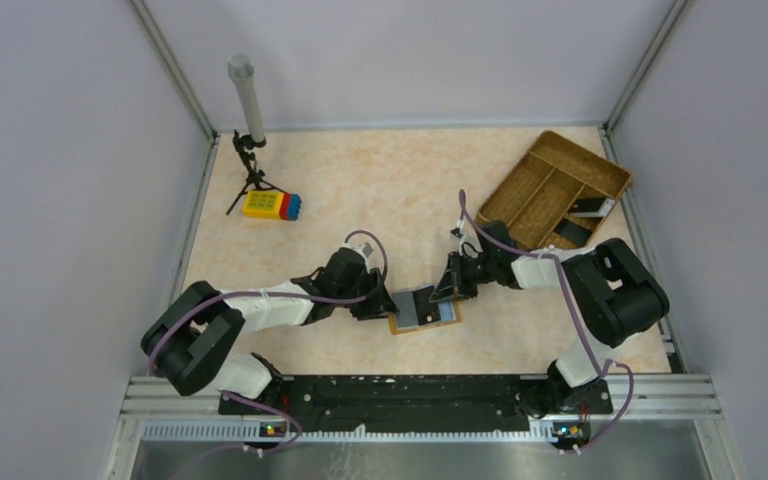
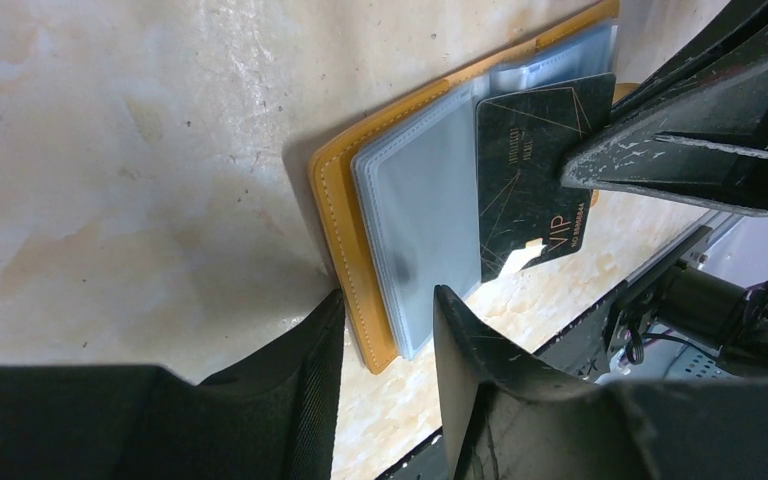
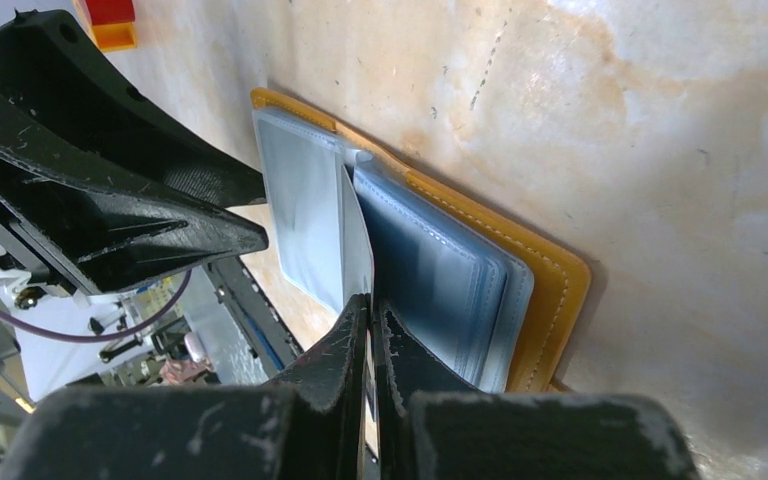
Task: Put the credit cards into the card holder
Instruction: Insert the credit card into the card holder.
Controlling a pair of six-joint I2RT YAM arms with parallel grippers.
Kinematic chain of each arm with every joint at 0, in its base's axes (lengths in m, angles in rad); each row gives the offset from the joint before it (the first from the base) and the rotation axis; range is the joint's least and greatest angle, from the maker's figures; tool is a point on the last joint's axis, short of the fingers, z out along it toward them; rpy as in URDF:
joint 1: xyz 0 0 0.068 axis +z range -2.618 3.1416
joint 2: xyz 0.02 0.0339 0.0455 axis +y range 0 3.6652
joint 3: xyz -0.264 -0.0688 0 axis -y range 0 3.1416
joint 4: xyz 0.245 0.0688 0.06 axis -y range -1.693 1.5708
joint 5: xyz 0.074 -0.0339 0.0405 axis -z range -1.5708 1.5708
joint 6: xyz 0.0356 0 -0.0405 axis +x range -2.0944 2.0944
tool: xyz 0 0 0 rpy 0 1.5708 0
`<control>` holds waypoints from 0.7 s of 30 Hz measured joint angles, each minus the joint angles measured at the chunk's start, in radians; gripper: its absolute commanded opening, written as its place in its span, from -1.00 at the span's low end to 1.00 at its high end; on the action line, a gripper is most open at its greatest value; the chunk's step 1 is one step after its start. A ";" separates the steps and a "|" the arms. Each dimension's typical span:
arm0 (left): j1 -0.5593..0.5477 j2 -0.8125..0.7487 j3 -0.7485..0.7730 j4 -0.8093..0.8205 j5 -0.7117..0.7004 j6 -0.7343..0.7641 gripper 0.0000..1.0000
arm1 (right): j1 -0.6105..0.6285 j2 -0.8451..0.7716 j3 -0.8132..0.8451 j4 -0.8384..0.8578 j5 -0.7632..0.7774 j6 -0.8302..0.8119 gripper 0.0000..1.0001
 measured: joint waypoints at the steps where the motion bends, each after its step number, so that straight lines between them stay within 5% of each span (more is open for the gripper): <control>1: 0.000 0.002 0.000 0.000 0.002 0.000 -0.24 | 0.003 0.001 0.000 0.000 0.002 0.002 -1.00; 21: 0.004 0.015 0.002 0.006 0.011 0.004 -0.33 | 0.076 0.049 0.046 0.012 0.055 0.071 -1.00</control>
